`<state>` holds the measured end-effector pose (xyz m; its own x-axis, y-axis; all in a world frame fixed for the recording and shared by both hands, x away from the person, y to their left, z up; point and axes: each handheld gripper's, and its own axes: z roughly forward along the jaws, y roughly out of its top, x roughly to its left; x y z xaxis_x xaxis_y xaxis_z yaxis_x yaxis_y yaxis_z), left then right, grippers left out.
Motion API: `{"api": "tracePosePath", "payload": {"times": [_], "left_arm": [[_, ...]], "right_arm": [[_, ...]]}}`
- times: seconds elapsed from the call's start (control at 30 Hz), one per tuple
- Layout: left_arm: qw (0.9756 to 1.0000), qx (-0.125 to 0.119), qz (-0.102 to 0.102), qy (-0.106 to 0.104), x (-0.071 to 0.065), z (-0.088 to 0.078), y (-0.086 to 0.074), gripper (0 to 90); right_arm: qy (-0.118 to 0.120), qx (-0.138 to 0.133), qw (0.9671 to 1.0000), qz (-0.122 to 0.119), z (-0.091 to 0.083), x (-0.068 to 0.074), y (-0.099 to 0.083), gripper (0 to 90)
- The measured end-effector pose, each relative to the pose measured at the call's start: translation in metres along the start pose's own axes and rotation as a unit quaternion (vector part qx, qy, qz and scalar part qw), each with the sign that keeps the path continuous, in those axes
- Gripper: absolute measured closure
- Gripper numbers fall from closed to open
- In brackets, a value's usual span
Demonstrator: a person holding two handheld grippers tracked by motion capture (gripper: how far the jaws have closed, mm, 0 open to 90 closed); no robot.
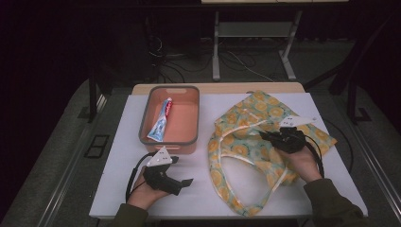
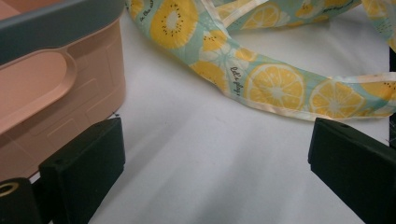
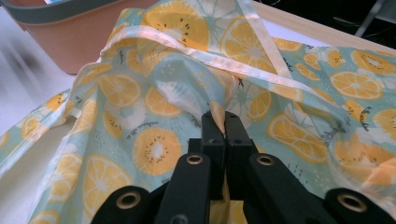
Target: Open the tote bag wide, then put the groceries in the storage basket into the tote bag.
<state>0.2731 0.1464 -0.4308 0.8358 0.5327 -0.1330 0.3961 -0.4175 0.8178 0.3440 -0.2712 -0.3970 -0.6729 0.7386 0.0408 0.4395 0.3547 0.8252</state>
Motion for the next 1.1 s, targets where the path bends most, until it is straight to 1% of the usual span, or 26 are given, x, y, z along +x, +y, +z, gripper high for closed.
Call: {"api": "tracePosePath", "payload": {"times": [0.07, 0.17, 0.27, 0.37, 0.5, 0.6, 0.7, 0.83, 0.9, 0.93, 1.0, 1.1], "left_arm": [[1.0, -0.001, -0.001, 0.0, 0.0, -0.001, 0.0, 2.4], [1.0, -0.008, -0.001, -0.003, 0.0, -0.003, 0.002, 2.4], [0.9999, -0.013, -0.001, -0.005, -0.001, -0.008, 0.007, 2.4], [0.9997, -0.022, -0.004, -0.013, -0.002, -0.013, 0.013, 2.7], [0.9994, -0.024, -0.006, -0.026, 0.0, -0.018, 0.02, 2.8], [0.999, -0.026, -0.011, -0.033, 0.001, -0.02, 0.027, 2.5], [0.9991, -0.028, -0.011, -0.029, 0.003, -0.023, 0.035, 0.8], [0.999, -0.041, -0.013, -0.011, 0.009, -0.029, 0.048, 0.0], [0.999, -0.041, -0.01, -0.01, 0.013, -0.03, 0.055, 0.0], [0.9992, -0.039, -0.008, -0.006, 0.016, -0.03, 0.059, 0.0], [0.999, -0.044, -0.006, 0.002, 0.021, -0.03, 0.067, 0.0], [0.9987, -0.046, -0.008, 0.021, 0.033, -0.03, 0.08, 0.0]], "right_arm": [[0.002, 0.001, 1.0, 0.002, 0.0, -0.001, -0.001, 89.0], [0.004, 0.002, 1.0, 0.002, 0.0, -0.002, -0.003, 89.0], [0.004, 0.003, 1.0, 0.004, -0.001, -0.003, -0.004, 89.0], [0.006, 0.002, 1.0, 0.006, -0.001, -0.004, -0.004, 89.0], [0.01, 0.004, 0.9999, 0.005, 0.001, -0.004, -0.005, 89.0], [0.012, 0.006, 0.9999, 0.007, 0.001, -0.005, -0.005, 89.0], [0.014, 0.006, 0.9998, 0.008, 0.001, -0.005, -0.006, 89.0], [0.015, 0.007, 0.9998, 0.007, 0.001, -0.004, -0.006, 89.0], [0.015, 0.007, 0.9998, 0.007, 0.001, -0.004, -0.006, 89.0], [0.015, 0.007, 0.9998, 0.005, 0.0, -0.004, -0.006, 89.0], [0.015, 0.006, 0.9999, 0.005, 0.0, -0.003, -0.006, 89.0], [0.015, 0.005, 0.9999, 0.005, -0.001, -0.003, -0.007, 89.0]]}}
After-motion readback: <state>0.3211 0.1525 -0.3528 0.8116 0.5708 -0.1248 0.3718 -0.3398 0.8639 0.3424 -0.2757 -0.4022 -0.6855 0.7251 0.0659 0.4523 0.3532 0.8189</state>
